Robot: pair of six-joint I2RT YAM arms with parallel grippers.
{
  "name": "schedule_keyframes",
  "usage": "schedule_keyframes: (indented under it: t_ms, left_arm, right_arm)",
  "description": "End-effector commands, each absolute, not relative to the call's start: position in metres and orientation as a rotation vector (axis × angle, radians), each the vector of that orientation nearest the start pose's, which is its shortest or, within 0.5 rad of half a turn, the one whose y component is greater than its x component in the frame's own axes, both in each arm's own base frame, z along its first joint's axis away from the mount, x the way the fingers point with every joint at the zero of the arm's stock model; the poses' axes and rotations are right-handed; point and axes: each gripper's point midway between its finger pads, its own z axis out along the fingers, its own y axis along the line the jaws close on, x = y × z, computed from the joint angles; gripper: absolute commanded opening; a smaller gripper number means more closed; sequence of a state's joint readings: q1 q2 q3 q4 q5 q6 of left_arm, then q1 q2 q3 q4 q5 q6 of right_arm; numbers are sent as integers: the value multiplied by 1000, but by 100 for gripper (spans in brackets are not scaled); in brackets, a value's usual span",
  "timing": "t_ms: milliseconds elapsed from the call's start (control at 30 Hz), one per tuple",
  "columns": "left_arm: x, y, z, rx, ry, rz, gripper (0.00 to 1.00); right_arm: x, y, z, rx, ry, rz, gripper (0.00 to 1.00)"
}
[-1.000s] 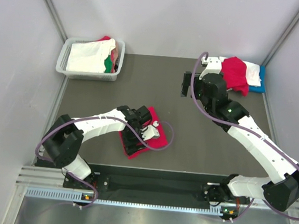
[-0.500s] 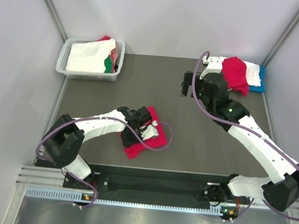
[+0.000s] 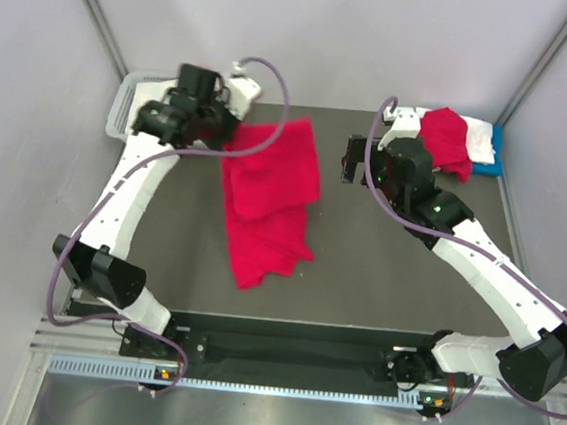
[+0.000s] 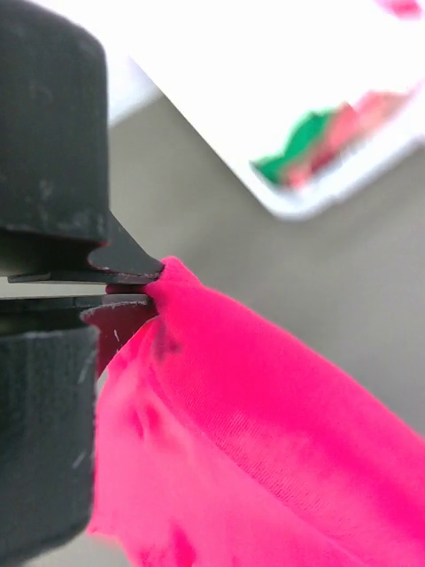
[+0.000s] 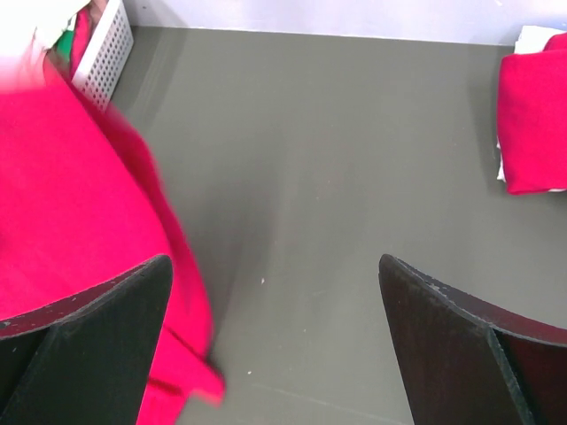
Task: Fold and stack the t-shirts
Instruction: Flatten the tshirt out
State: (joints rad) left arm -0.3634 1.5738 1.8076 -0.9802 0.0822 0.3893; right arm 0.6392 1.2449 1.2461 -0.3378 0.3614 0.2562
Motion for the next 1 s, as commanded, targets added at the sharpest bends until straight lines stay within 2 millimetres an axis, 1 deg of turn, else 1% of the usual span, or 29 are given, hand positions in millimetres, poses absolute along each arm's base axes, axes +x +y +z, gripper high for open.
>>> schedule_keyframes:
  t_ms: [0,33,67,100,133,200,233,267,300,333,367,400,433,500,533,633,733,767,800,833,867,900,933,967]
  left_arm:
    - [406,-75,254,734,2294,-31,0]
    - [401,-64,221,730,2374,-36,0]
    - [401,-49,204,693,2418,-39,0]
    - [398,-43,190,701,2444,-38,0]
    - [385,-40,166,719,2507,-61,0]
    - [374,-43,150,752,2530,-100,13]
    - [365,-44,144,760,2548,-127,20]
    - [362,-49,145,767,2542,-158,28]
    - [359,-49,146,762,2543,-164,40]
    - [356,-50,149,761,2541,-168,48]
    - [355,-50,152,765,2537,-170,53]
    - [354,-51,155,763,2531,-173,62]
    - [352,-50,162,762,2514,-171,64]
    - [351,-54,172,770,2485,-189,73]
    - [349,-56,180,769,2466,-197,78]
    - [345,-67,196,763,2415,-262,87]
    - [331,-89,205,790,2377,-379,89]
    - [325,-100,205,820,2365,-411,89]
    - [322,-107,204,841,2356,-425,88]
    - [315,-112,194,865,2371,-417,87]
    - [311,-123,186,931,2368,-356,86]
    - [306,-128,170,968,2385,-322,85]
    - [298,-145,160,1045,2375,-313,85]
    - [296,-148,152,1051,2388,-288,85]
  right_arm:
    - [346,191,341,-86,1803,320,100]
    - [346,191,342,-87,1803,319,99]
    - [345,189,343,-87,1798,316,100]
    - [345,188,344,-87,1798,311,100]
    - [345,187,344,-90,1797,307,100]
    - [345,187,343,-92,1798,302,100]
    - [345,187,343,-94,1799,301,100]
    - [345,187,341,-96,1805,298,100]
    - [345,188,340,-96,1808,299,100]
    - [346,188,339,-96,1811,299,100]
    - [346,189,336,-98,1817,302,100]
    - [346,191,335,-104,1821,306,100]
    - [346,191,334,-105,1822,309,100]
    - [346,193,330,-111,1832,312,100]
    - [346,193,329,-113,1836,311,100]
    - [344,197,321,-134,1861,323,100]
    - [342,201,312,-157,1893,338,100]
    - [341,203,303,-159,1917,338,100]
    - [340,203,299,-160,1927,342,100]
    - [339,203,295,-161,1936,343,100]
    - [338,204,285,-162,1957,343,100]
    - [337,204,281,-164,1967,343,100]
    - [336,205,276,-167,1979,344,100]
    - [336,205,274,-166,1984,347,100]
